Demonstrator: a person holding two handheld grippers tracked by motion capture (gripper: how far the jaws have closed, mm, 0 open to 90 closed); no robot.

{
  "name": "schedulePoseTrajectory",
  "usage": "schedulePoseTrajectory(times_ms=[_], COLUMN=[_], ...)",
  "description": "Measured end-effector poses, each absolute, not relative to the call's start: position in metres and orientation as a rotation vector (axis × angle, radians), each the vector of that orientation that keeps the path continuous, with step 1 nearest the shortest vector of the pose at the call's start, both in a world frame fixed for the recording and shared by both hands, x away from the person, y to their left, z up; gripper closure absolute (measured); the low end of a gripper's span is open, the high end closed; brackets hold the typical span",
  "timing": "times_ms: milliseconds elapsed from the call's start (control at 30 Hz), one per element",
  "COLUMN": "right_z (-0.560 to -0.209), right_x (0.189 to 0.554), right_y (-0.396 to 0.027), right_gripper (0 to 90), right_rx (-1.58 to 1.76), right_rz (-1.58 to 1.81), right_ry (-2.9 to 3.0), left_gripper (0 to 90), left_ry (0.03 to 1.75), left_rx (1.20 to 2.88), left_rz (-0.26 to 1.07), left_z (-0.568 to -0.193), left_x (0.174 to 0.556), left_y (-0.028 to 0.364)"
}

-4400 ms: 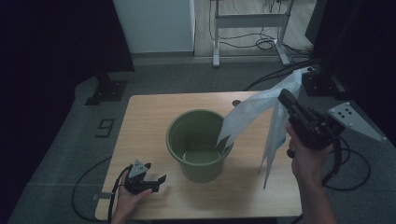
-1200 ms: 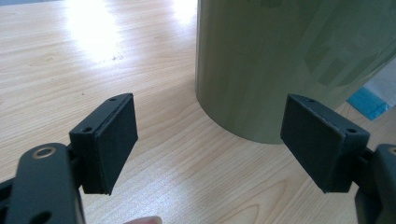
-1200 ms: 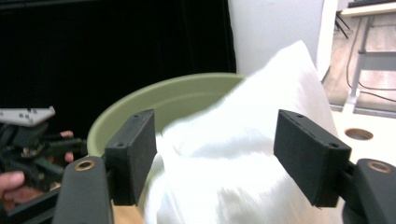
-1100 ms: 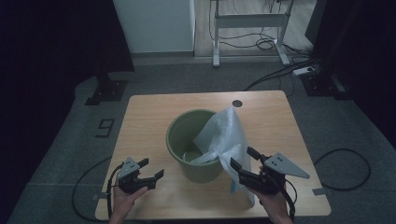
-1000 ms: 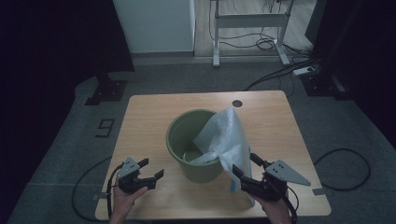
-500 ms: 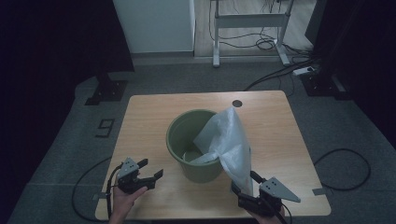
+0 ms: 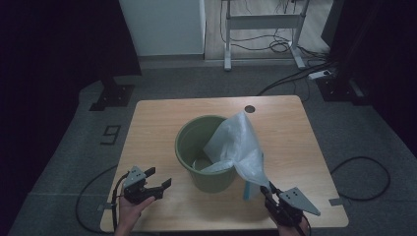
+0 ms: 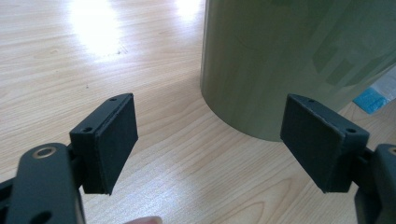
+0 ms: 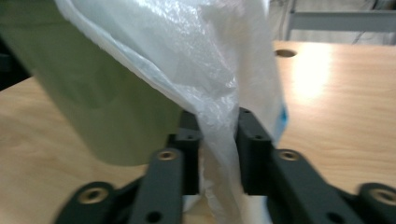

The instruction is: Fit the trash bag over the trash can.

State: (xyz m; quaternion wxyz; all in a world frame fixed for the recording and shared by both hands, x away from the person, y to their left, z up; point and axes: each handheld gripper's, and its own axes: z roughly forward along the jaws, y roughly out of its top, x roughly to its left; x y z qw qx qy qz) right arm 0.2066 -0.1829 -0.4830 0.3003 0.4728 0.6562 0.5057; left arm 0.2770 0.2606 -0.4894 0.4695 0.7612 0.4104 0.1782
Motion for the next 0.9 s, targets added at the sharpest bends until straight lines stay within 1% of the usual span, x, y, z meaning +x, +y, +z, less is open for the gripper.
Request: schedulePoseTrajectory(times_ms=[67, 133, 267, 500, 700, 900], right_z=[-0.478, -0.471, -0.452, -0.403, -0.364, -0.354], right_x=[0.208, 0.211, 0.214, 0.219, 0.230, 0.243], right_y=[-0.188, -0.192, -0.200, -0.201, -0.182, -0.155], right_gripper=[85.4, 88.0, 88.5, 88.5, 88.6, 88.6], right_rx=[1.249, 1.230, 1.189, 1.060, 0.934, 0.861], right_rz=[1.337, 1.333, 1.345, 1.397, 1.448, 1.510], right_ry=[1.713, 1.688, 1.631, 1.553, 1.556, 1.630], left_gripper=[18.4, 18.4, 18.5, 19.0, 19.3, 19.9], left_ry=[1.005, 1.004, 0.997, 0.991, 0.972, 0.941], left_rx=[1.866, 1.865, 1.862, 1.849, 1.831, 1.809], left_rz=[0.436, 0.435, 0.435, 0.438, 0.453, 0.473], left_z=[-0.489, -0.489, -0.487, -0.481, -0.470, -0.454], left_x=[0.277, 0.277, 0.276, 0.274, 0.270, 0.264], left_y=[0.260, 0.260, 0.259, 0.257, 0.256, 0.253])
